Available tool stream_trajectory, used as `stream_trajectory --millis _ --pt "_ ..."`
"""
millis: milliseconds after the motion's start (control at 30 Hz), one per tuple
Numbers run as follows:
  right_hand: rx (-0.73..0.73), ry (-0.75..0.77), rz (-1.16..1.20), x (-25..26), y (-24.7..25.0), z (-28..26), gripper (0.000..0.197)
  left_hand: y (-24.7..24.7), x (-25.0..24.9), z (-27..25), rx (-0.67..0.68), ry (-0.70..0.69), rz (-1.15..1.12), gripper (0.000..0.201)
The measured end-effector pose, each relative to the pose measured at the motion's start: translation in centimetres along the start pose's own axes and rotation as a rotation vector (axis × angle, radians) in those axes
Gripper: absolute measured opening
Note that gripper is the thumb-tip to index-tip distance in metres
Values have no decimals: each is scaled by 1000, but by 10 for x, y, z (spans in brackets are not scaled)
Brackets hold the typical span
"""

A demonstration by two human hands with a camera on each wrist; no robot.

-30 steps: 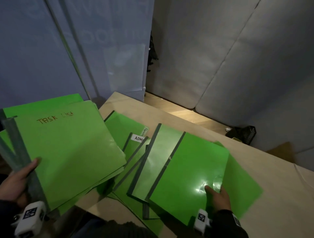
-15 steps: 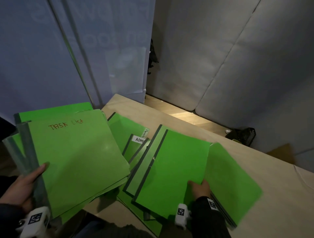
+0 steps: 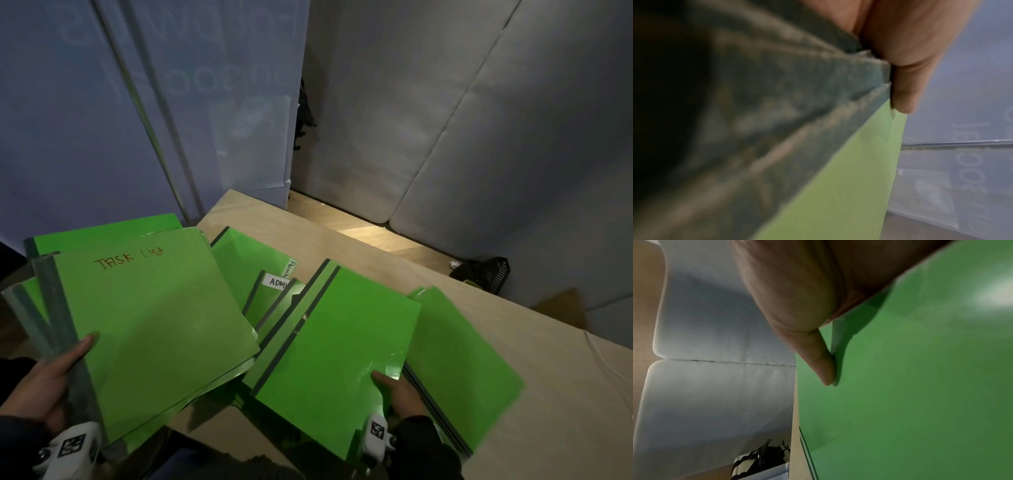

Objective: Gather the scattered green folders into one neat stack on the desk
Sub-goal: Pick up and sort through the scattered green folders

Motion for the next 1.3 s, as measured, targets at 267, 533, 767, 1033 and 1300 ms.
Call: stream_trajectory --millis 267,533,767,1033,1300 --pt "-56 53 46 -12 6 3 26 8 0 12 -49 -22 18 74" --pt "-191 198 297 -6 65 -37 97 -23 -12 -16 -18 -84 17 69" --pt "-292 388 331 -5 97 -44 128 -55 -7 -18 211 -24 46 98" --pt "-44 473 113 48 0 -70 92 -149 21 -33 390 89 161 48" --pt "173 524 -31 70 -60 -107 70 -170 41 -42 393 86 254 32"
Point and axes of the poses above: each hand's wrist, its own z-axis towards the middle knuckle, its own y-axis out of the back of the hand, x = y × z, the point moved 1 cm from there along z, towards the middle knuckle, and after that the axes turned 7 degrees about -z, right-handed, at the moved point
